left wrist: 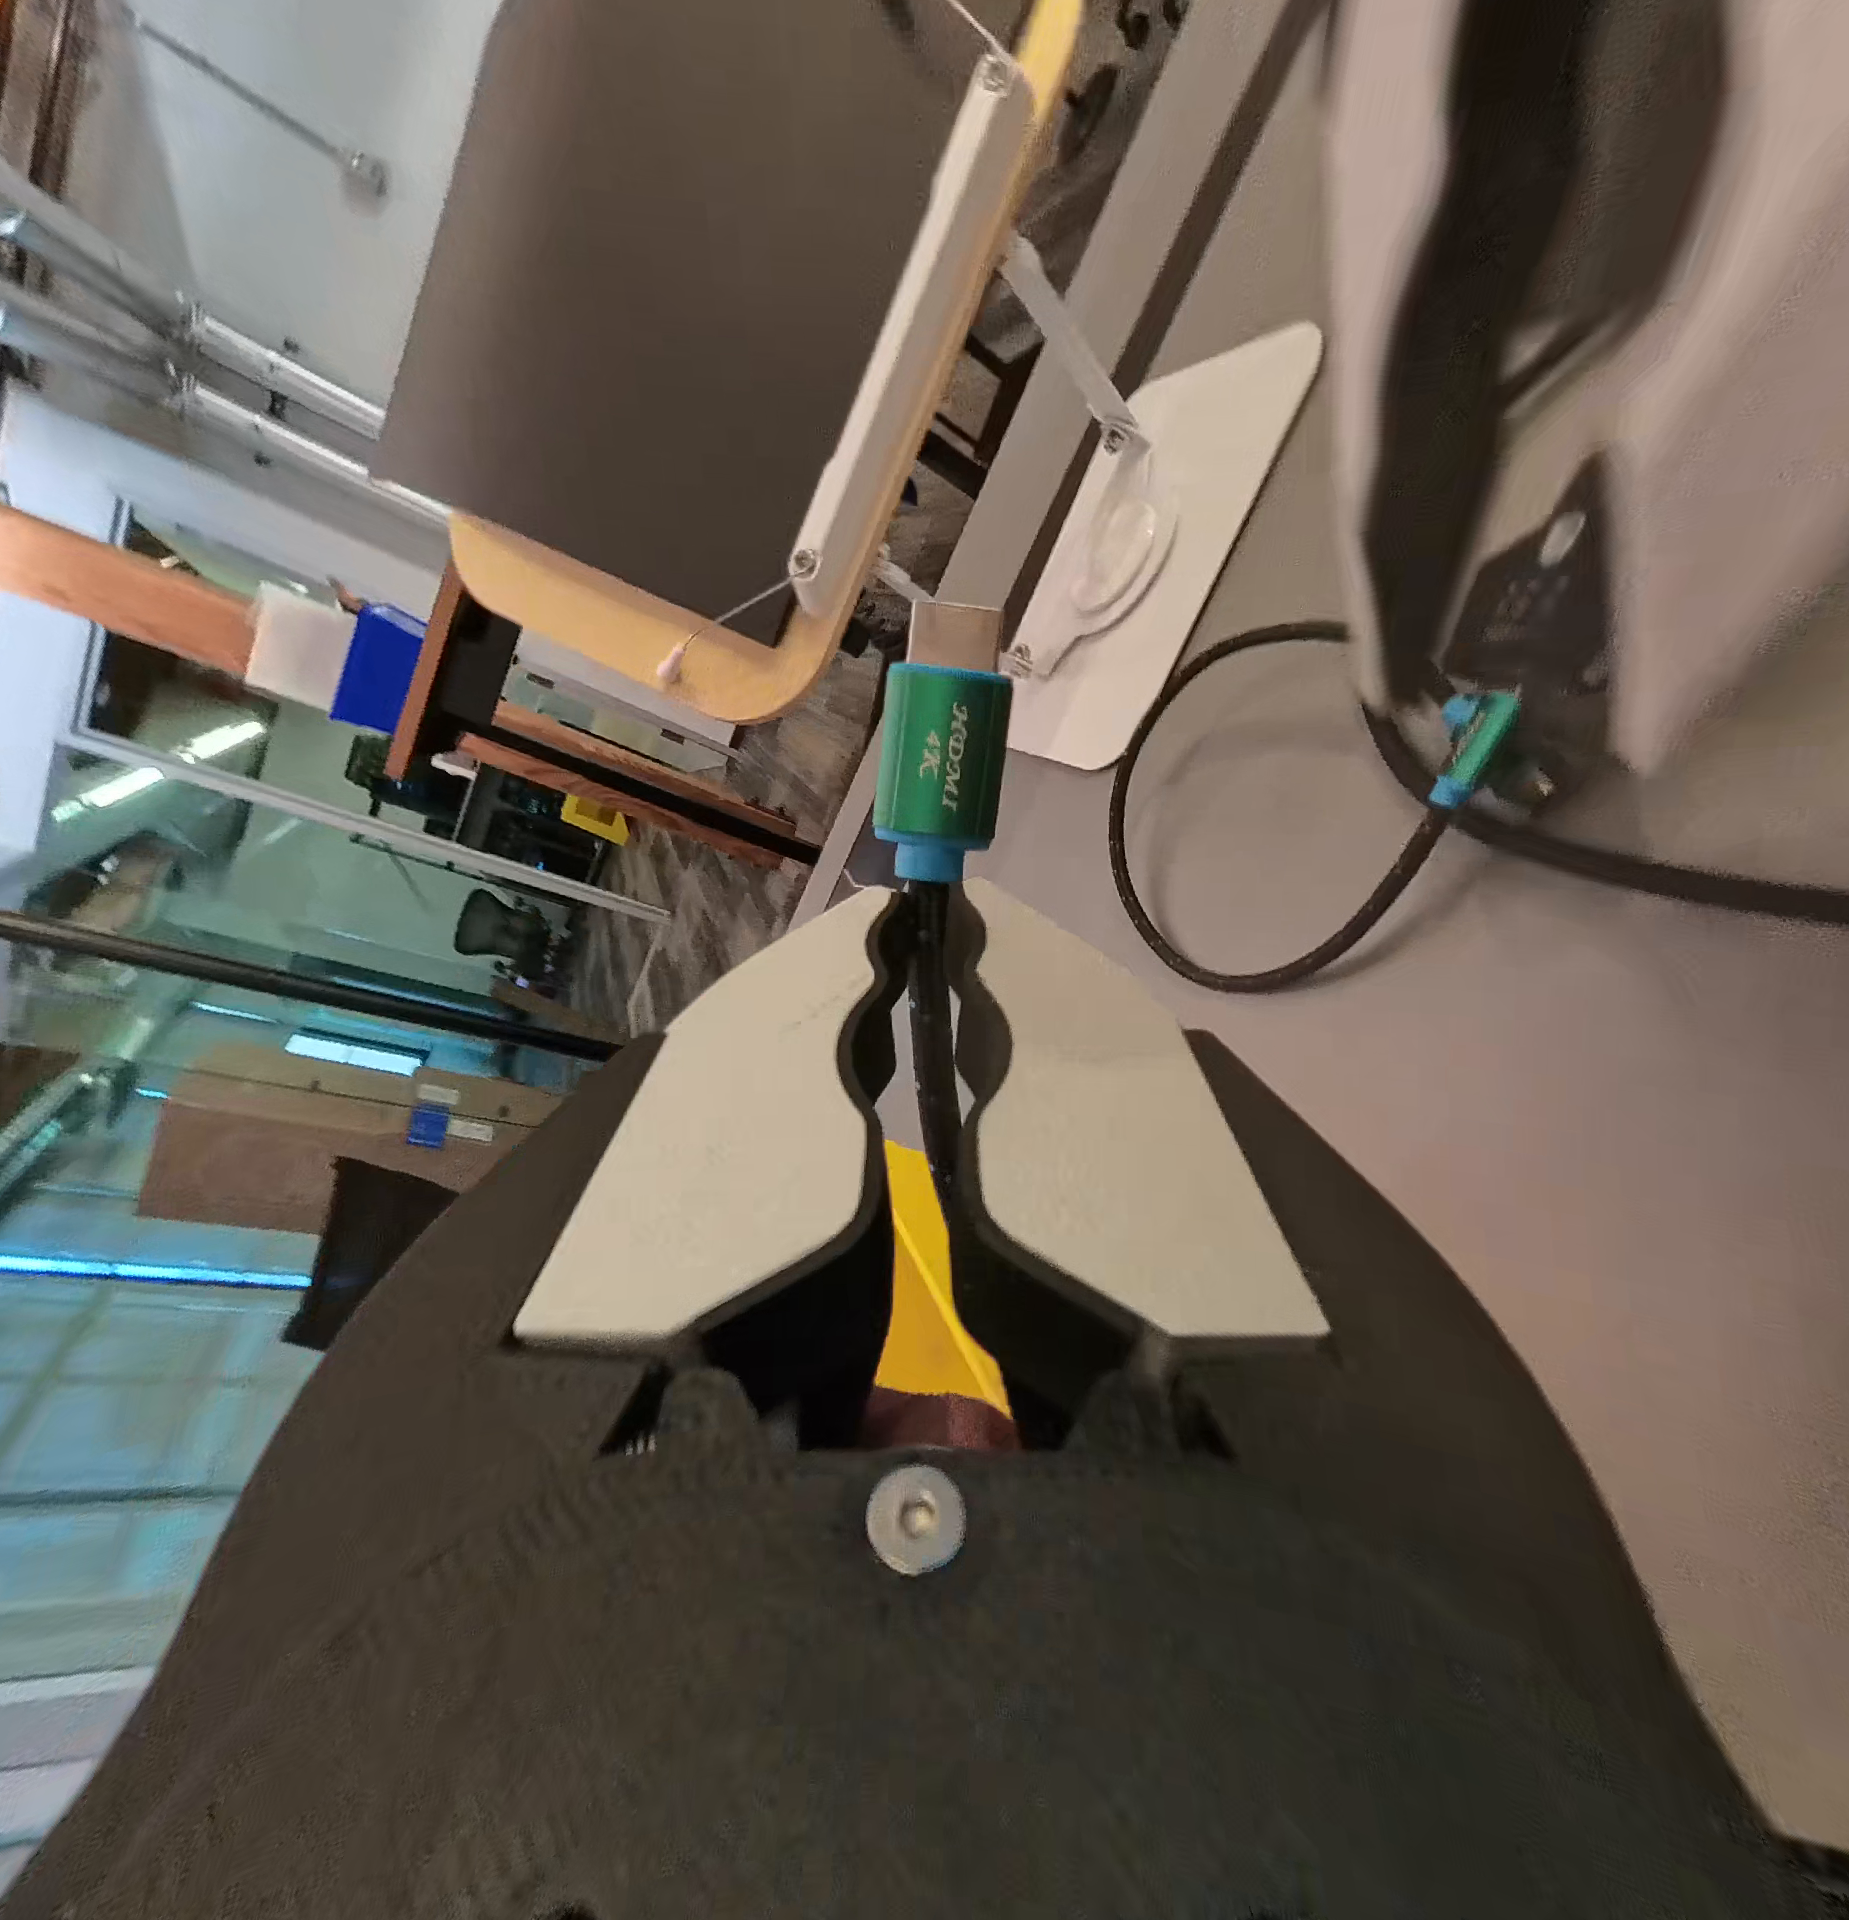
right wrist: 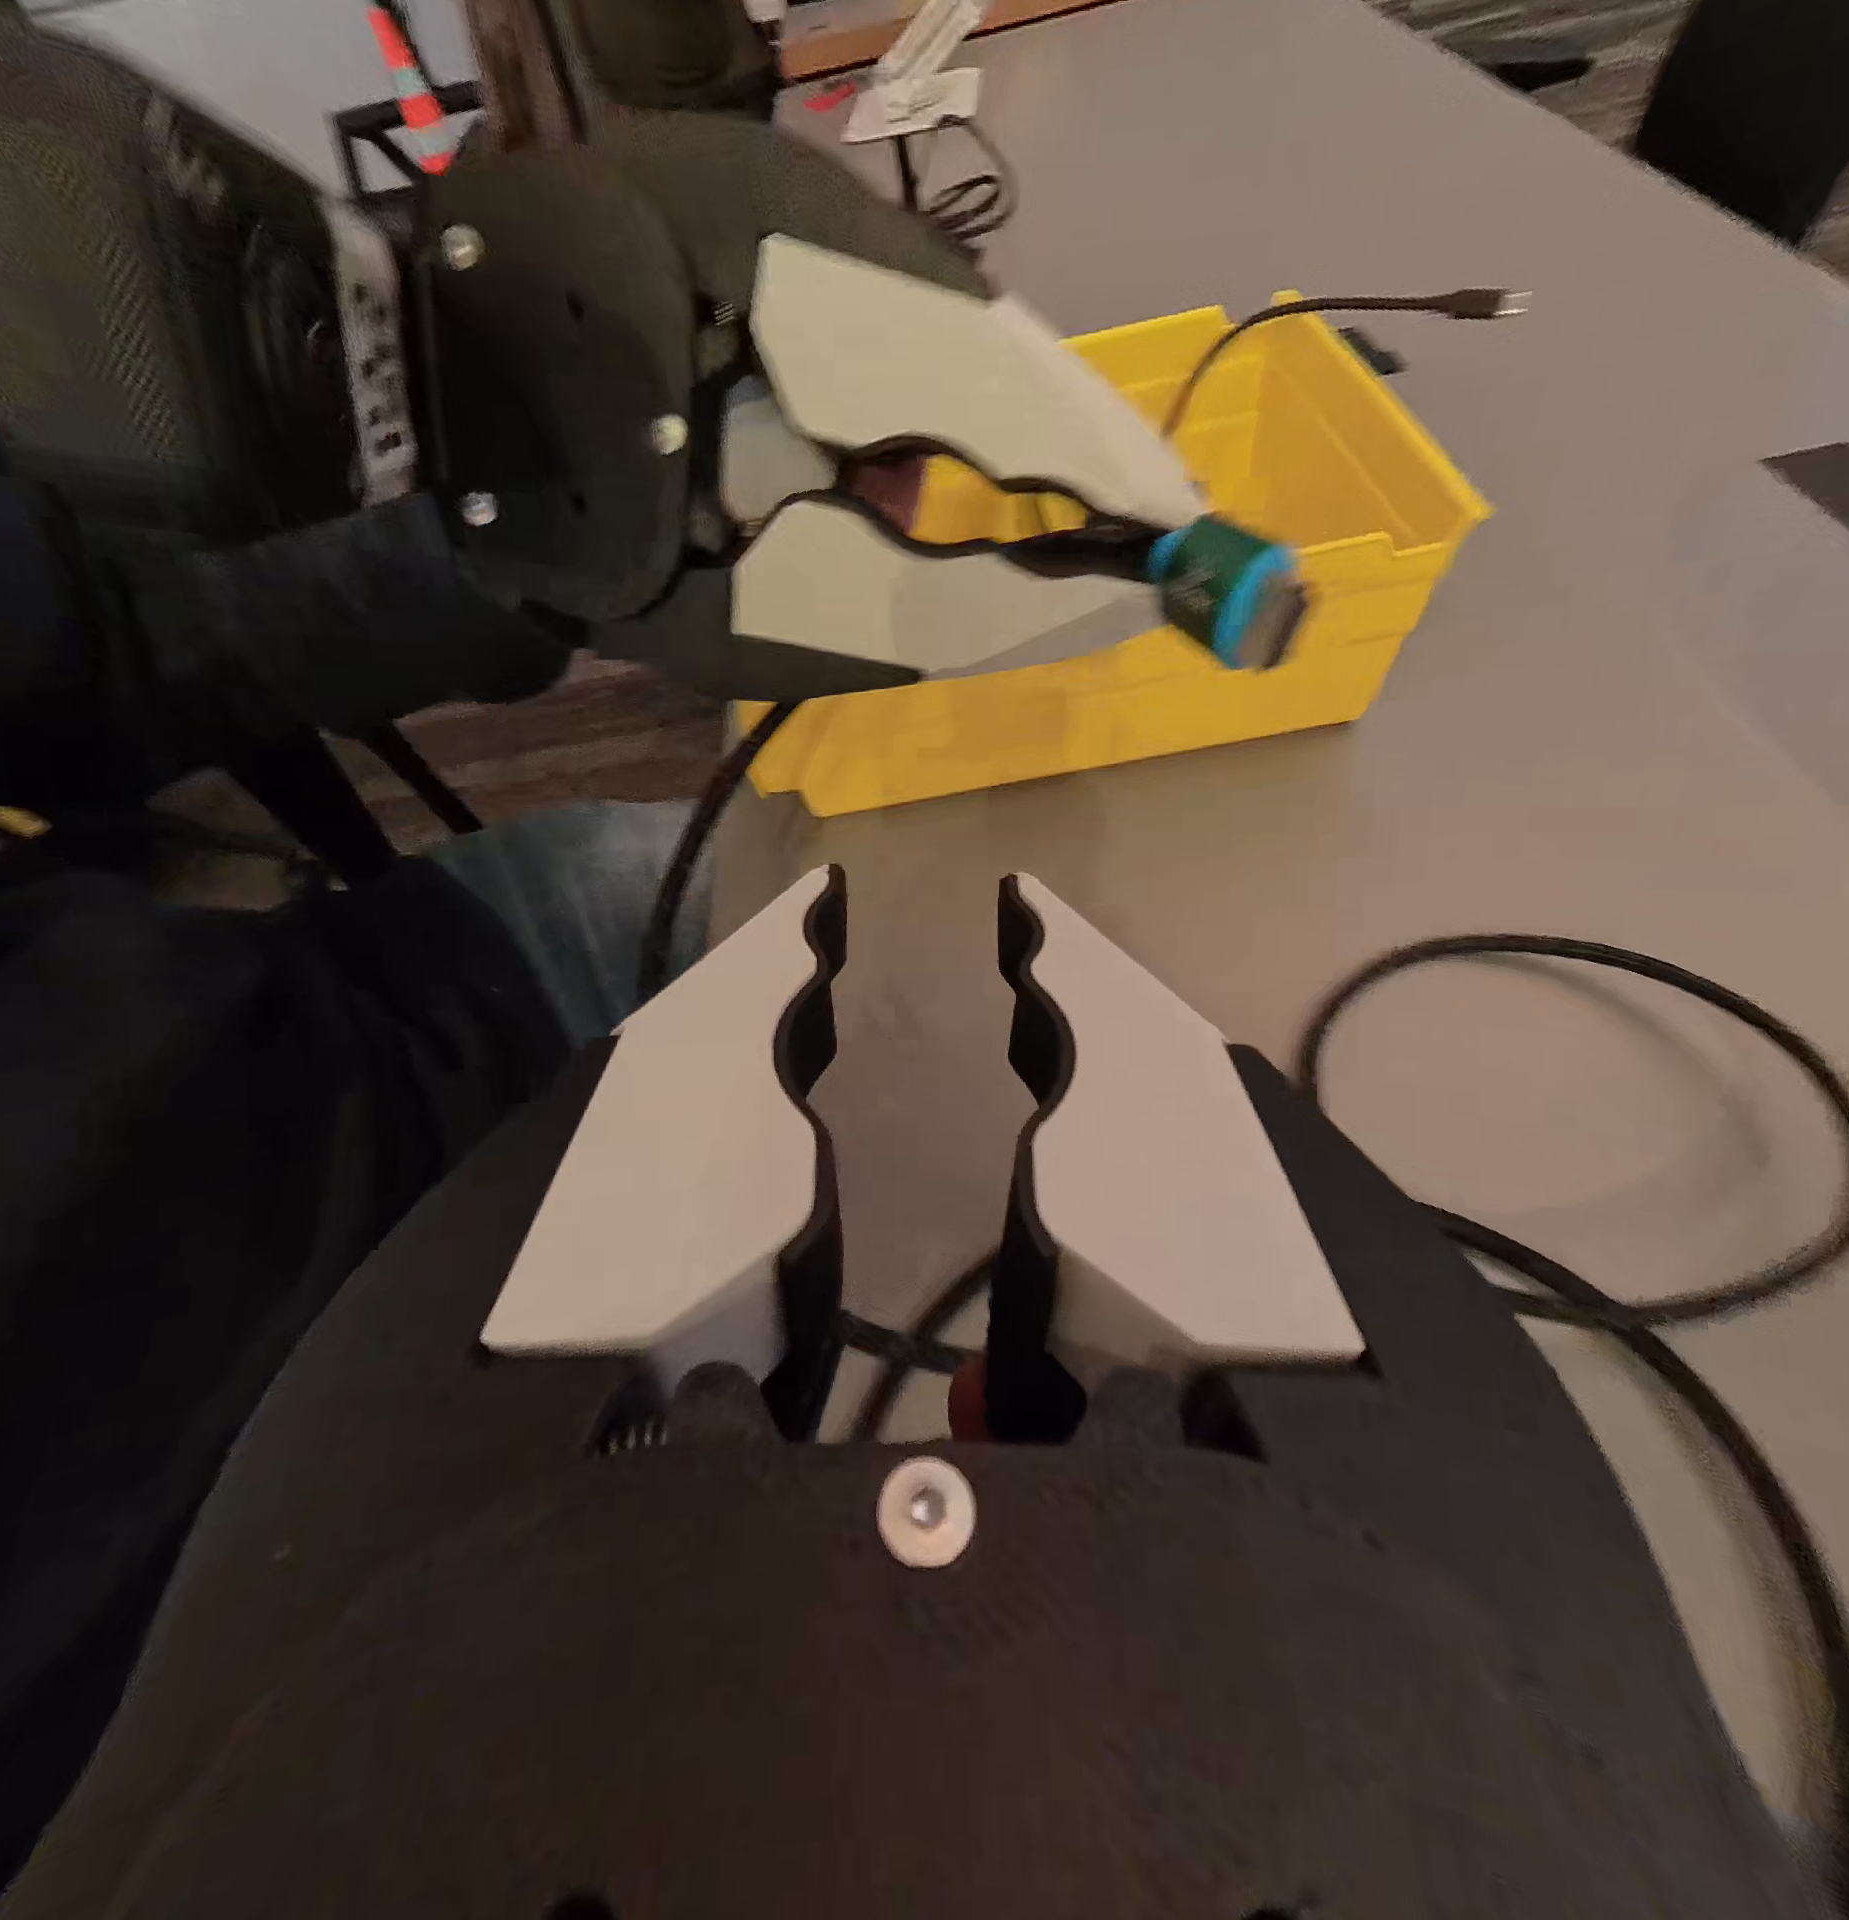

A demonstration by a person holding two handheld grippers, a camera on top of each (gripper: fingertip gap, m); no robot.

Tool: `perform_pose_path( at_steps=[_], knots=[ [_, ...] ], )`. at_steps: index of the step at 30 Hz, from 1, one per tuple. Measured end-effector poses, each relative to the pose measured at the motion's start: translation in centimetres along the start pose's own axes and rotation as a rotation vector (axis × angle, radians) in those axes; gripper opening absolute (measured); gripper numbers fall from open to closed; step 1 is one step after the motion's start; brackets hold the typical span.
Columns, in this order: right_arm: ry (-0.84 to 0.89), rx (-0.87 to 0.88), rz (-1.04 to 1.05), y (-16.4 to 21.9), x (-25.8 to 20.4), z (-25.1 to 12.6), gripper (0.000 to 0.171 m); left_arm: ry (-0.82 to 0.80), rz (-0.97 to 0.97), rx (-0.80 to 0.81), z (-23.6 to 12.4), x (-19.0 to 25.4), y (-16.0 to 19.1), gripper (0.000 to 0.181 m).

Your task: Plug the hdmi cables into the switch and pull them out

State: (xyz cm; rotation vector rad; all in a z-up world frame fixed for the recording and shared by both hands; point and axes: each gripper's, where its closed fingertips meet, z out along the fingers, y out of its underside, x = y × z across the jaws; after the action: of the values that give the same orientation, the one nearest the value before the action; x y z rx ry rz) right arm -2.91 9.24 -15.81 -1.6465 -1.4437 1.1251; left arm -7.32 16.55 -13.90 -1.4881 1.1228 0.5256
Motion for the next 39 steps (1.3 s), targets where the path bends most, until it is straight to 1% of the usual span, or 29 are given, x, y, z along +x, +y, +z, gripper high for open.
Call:
perform_pose_path(
  at_steps=[2, 4, 8, 9, 10, 12, 13, 14, 16, 19, 23, 24, 25, 27, 29, 32, 35, 39],
  knots=[
    [-0.07, -0.006, 0.028, 0.1, -2.0, 1.7, 0.034, -0.004, -0.079, 0.014, -0.2, -0.7, -0.2, 0.006],
    [-0.1, -0.064, 0.025, 0.9, -3.7, 3.6, 0.046, -0.01, -0.148, 0.026, -0.4, -1.4, -0.3, 0.006],
    [-0.105, -0.204, -0.012, 2.8, -5.8, 6.6, 0.056, -0.015, -0.251, 0.054, -1.0, -2.6, -0.7, 0.006],
    [-0.094, -0.245, -0.031, 3.4, -5.9, 7.0, 0.054, -0.013, -0.273, 0.061, -1.2, -2.8, -0.8, 0.006],
    [-0.101, -0.27, -0.052, 3.8, -6.2, 7.3, 0.044, -0.009, -0.29, 0.07, -1.4, -3.0, -1.0, 0.006],
    [-0.145, -0.297, -0.069, 4.5, -7.3, 8.0, 0.03, -0.004, -0.325, 0.087, -1.8, -3.3, -1.4, 0.006],
    [-0.153, -0.322, -0.088, 5.2, -7.6, 8.4, 0.016, 0.004, -0.348, 0.095, -2.0, -3.4, -1.7, 0.006],
    [-0.136, -0.353, -0.117, 5.9, -7.5, 8.7, 0.011, 0.018, -0.374, 0.108, -2.3, -3.6, -2.0, 0.006],
    [-0.074, -0.408, -0.168, 7.0, -6.5, 9.0, 0.01, 0.056, -0.442, 0.135, -2.8, -3.8, -2.6, 0.006],
    [0.026, -0.46, -0.217, 7.9, -4.4, 8.7, 0.009, 0.114, -0.544, 0.175, -3.6, -4.2, -3.2, 0.006],
    [0.142, -0.459, -0.257, 8.0, -1.3, 7.4, 0.005, 0.236, -0.708, 0.263, -5.1, -5.4, -4.2, 0.007],
    [0.168, -0.452, -0.276, 7.9, -0.6, 7.0, 0.004, 0.294, -0.759, 0.312, -5.8, -5.7, -4.8, 0.007],
    [0.188, -0.434, -0.291, 7.6, 0.0, 6.6, 0.005, 0.375, -0.802, 0.4, -6.8, -5.9, -5.8, 0.005],
    [0.231, -0.396, -0.291, 6.9, 1.2, 5.6, 0.004, 0.413, -0.889, 0.445, -7.5, -6.9, -5.8, 0.006],
    [0.266, -0.358, -0.296, 6.3, 2.1, 4.7, 0.004, 0.486, -0.951, 0.5, -8.3, -7.3, -6.1, 0.007],
    [0.288, -0.317, -0.317, 5.7, 2.8, 3.8, 0.004, 0.57, -1.009, 0.543, -8.9, -7.2, -6.3, 0.007],
    [0.301, -0.27, -0.34, 5.1, 2.9, 3.4, 0.003, 0.625, -1.053, 0.551, -8.9, -7.0, -6.3, 0.008],
    [0.403, -0.246, -0.395, 4.1, 4.2, 2.0, 0.003, 0.637, -1.109, 0.558, -8.9, -7.7, -5.6, 0.008]
  ],
)
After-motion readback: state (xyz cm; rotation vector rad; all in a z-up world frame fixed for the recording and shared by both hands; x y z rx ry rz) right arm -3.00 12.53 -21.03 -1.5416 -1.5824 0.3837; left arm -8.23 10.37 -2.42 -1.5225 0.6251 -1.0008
